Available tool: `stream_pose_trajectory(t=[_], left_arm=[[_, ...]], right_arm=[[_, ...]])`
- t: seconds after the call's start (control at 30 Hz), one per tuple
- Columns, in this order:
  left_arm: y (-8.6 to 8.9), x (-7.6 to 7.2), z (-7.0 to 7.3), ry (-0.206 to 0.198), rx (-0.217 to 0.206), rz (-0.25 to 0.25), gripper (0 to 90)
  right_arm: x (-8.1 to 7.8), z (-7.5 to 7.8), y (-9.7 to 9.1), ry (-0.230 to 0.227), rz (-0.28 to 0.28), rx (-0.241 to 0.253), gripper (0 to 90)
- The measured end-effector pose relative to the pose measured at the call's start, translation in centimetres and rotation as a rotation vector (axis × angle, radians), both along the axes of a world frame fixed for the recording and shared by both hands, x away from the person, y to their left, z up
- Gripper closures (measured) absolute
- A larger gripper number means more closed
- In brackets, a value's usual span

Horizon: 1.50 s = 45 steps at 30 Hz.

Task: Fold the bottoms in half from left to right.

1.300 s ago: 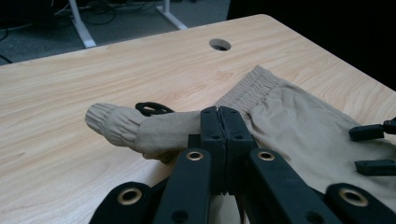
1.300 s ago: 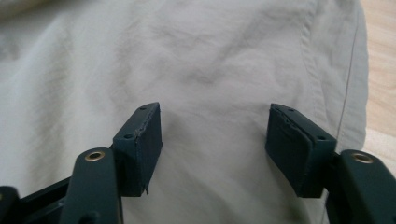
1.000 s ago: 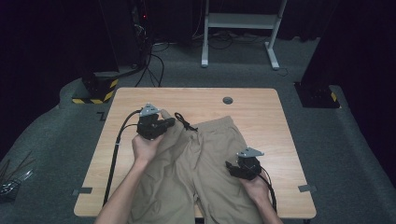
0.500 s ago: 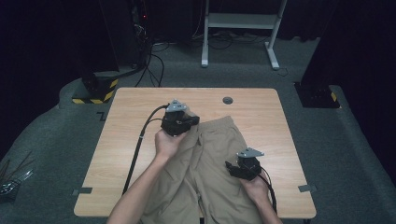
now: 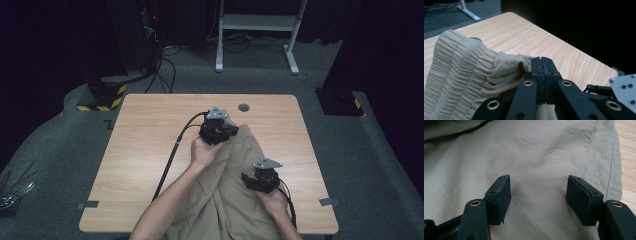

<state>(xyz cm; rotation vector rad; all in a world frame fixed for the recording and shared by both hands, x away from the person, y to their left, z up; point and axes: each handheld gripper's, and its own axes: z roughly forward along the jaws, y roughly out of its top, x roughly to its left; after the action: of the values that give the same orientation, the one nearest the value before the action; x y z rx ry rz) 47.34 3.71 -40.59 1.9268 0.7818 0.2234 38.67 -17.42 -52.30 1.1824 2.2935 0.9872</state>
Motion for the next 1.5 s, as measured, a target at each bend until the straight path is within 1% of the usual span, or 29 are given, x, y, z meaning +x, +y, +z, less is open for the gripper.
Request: stream_pose_trajectory(t=[0.07, 0.1, 0.13, 0.17, 0.23, 0.27, 0.33, 0.37, 0.4, 0.43, 0.47, 0.53, 0.6, 0.7, 0.8, 0.83, 0.97, 1.03, 1.07, 1.1, 1.13, 1.17, 1.2, 1.23, 1.3, 1.5], left_arm=[[-1.0, 0.3, -0.7, 0.014, 0.000, -0.011, 89.2], [-1.0, 0.3, -0.7, 0.014, 0.000, -0.011, 89.1], [-1.5, 0.5, -1.3, 0.036, -0.009, -0.012, 89.1], [-1.5, 0.5, -1.3, 0.036, -0.009, -0.012, 89.1], [-2.0, 0.8, -1.9, 0.065, -0.024, -0.020, 89.1], [-2.7, 1.1, -2.6, 0.090, -0.030, -0.024, 89.1], [-3.0, 1.2, -2.9, 0.096, -0.025, -0.025, 89.0], [-4.0, 1.5, -3.7, 0.114, -0.008, -0.026, 88.9], [-4.0, 1.5, -3.7, 0.114, -0.008, -0.026, 88.9], [-4.4, 1.7, -4.1, 0.126, -0.002, -0.024, 88.7], [-4.8, 1.8, -4.4, 0.129, 0.015, -0.021, 88.7], [-5.6, 1.8, -5.1, 0.118, 0.061, -0.024, 87.9], [-6.4, 1.6, -5.8, 0.121, 0.092, -0.041, 86.7], [-6.6, 1.5, -6.0, 0.133, 0.084, -0.047, 81.3], [-6.6, 1.5, -5.7, 0.130, 0.079, -0.048, 73.3], [-6.5, 1.4, -5.5, 0.124, 0.080, -0.044, 73.3], [-5.5, 0.9, -4.3, 0.092, 0.074, -0.034, 63.2], [-4.6, 0.6, -3.7, 0.085, 0.071, -0.030, 57.3], [-4.2, 0.4, -3.5, 0.083, 0.066, -0.028, 57.3], [-3.5, 0.1, -3.2, 0.080, 0.060, -0.023, 55.8], [-2.1, -0.6, -2.7, 0.071, 0.051, -0.019, 53.4], [-2.1, -0.6, -2.7, 0.071, 0.051, -0.019, 52.5], [-0.9, -1.2, -2.6, 0.063, 0.047, -0.016, 51.3], [-0.9, -1.2, -2.6, 0.063, 0.047, -0.016, 50.6], [0.7, -2.2, -2.6, 0.063, 0.045, -0.010, 49.8], [4.2, -4.9, -3.7, 0.069, 0.043, -0.006, 47.3]], right_arm=[[0.0, 0.0, 0.0, 0.000, 0.000, 0.000, 36.7], [0.0, 0.0, 0.0, 0.000, 0.000, 0.000, 36.7], [0.0, 0.0, 0.0, 0.000, 0.000, 0.000, 36.7], [0.0, 0.0, 0.0, 0.000, 0.000, 0.000, 36.7], [0.0, 0.0, 0.0, 0.000, 0.000, 0.000, 36.7], [0.0, 0.0, 0.0, 0.000, 0.000, 0.000, 36.7], [0.0, 0.0, 0.0, -0.001, 0.000, -0.001, 36.7], [0.0, 0.0, 0.0, 0.000, -0.001, 0.000, 36.7], [0.0, 0.0, 0.0, 0.000, -0.001, 0.000, 36.7], [0.0, 0.0, 0.0, -0.001, 0.000, 0.000, 36.7], [0.0, 0.0, 0.0, -0.001, 0.000, 0.000, 36.7], [0.0, 0.0, 0.0, -0.001, 0.000, -0.001, 36.7], [0.0, 0.0, 0.0, -0.001, -0.001, 0.000, 36.7], [0.0, 0.0, 0.0, -0.001, -0.001, 0.000, 36.7], [0.0, 0.0, 0.0, -0.003, 0.000, -0.002, 36.7], [0.0, 0.0, 0.0, -0.002, 0.000, -0.002, 36.7], [0.0, 0.0, 0.0, -0.002, 0.000, -0.002, 36.7], [0.0, 0.0, 0.0, -0.003, 0.000, -0.001, 36.7], [0.0, 0.0, 0.0, -0.003, 0.000, -0.001, 36.7], [0.0, 0.0, 0.0, -0.003, 0.000, -0.002, 36.7], [0.0, 0.0, 0.0, -0.001, -0.002, 0.000, 36.7], [0.0, 0.0, 0.0, -0.001, -0.002, 0.000, 36.7], [0.0, 0.0, 0.0, -0.003, 0.000, -0.002, 36.7], [0.0, 0.0, 0.0, -0.003, 0.000, -0.002, 36.7], [0.0, 0.0, 0.0, -0.002, 0.000, -0.001, 36.7], [0.0, 0.0, 0.0, -0.002, 0.000, -0.001, 36.7]])
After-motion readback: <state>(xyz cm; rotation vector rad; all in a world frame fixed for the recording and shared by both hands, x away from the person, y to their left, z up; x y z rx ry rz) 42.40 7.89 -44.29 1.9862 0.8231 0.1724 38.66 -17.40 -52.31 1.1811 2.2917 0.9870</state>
